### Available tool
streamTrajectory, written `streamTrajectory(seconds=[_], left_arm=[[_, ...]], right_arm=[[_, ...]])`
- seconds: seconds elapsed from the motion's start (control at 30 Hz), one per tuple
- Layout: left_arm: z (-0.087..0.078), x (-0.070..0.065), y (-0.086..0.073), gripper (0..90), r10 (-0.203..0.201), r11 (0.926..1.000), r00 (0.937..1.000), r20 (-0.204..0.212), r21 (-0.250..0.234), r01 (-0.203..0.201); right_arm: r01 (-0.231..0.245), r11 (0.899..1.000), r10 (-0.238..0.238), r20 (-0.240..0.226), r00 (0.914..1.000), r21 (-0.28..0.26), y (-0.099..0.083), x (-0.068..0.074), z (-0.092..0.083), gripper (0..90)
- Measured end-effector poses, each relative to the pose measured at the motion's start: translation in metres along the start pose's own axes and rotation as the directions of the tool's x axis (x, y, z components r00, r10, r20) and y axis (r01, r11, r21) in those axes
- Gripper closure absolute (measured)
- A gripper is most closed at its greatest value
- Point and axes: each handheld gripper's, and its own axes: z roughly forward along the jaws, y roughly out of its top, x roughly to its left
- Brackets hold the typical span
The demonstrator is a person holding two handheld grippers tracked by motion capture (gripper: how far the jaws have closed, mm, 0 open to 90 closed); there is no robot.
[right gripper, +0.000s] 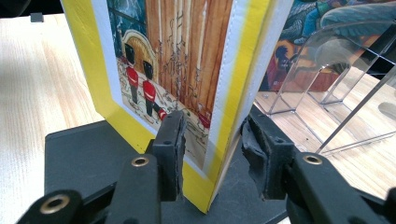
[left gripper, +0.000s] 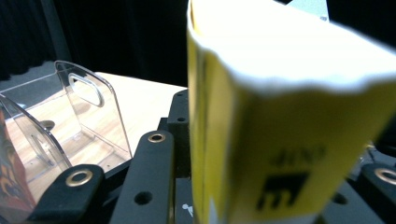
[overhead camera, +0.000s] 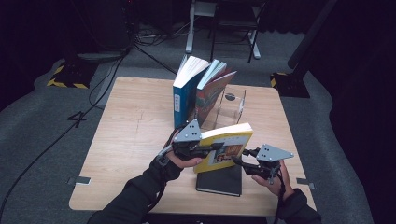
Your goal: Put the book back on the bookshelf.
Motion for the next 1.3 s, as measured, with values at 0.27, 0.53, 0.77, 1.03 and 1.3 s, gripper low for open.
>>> streamTrajectory(seconds=[0.27, 0.53, 0.77, 1.03, 1.3], left_arm=[[0.000, -0.002, 0.004, 73.8, -0.065, 0.9973, 0.9976, -0.026, 0.033, 0.066], [0.000, -0.004, 0.003, 74.6, -0.024, 0.9993, 0.9994, -0.024, 0.028, 0.025], [0.000, -0.001, 0.001, 74.4, -0.049, 0.9987, 0.9981, -0.039, 0.011, 0.049], [0.001, -0.002, 0.001, 74.2, -0.045, 0.9989, 0.9969, -0.065, 0.010, 0.046], [0.001, -0.005, 0.001, 74.4, -0.024, 0.9996, 0.9973, -0.070, 0.011, 0.025]], right_arm=[[-0.004, 1.000, 0.004, 0.001, 1.0000, -0.002, 0.000, 0.000, 0.000, 59.7], [0.008, 1.000, -0.008, 0.000, 1.0000, 0.005, 0.001, 0.002, -0.001, 57.5], [0.022, 0.998, -0.023, 0.011, 0.9997, 0.059, -0.003, 0.000, -0.006, 42.5], [-0.016, 0.990, 0.009, 0.048, 0.9988, 0.139, -0.022, -0.013, -0.024, 30.6], [-0.073, 0.969, 0.055, 0.081, 0.9952, 0.235, -0.056, -0.028, -0.033, 25.7]])
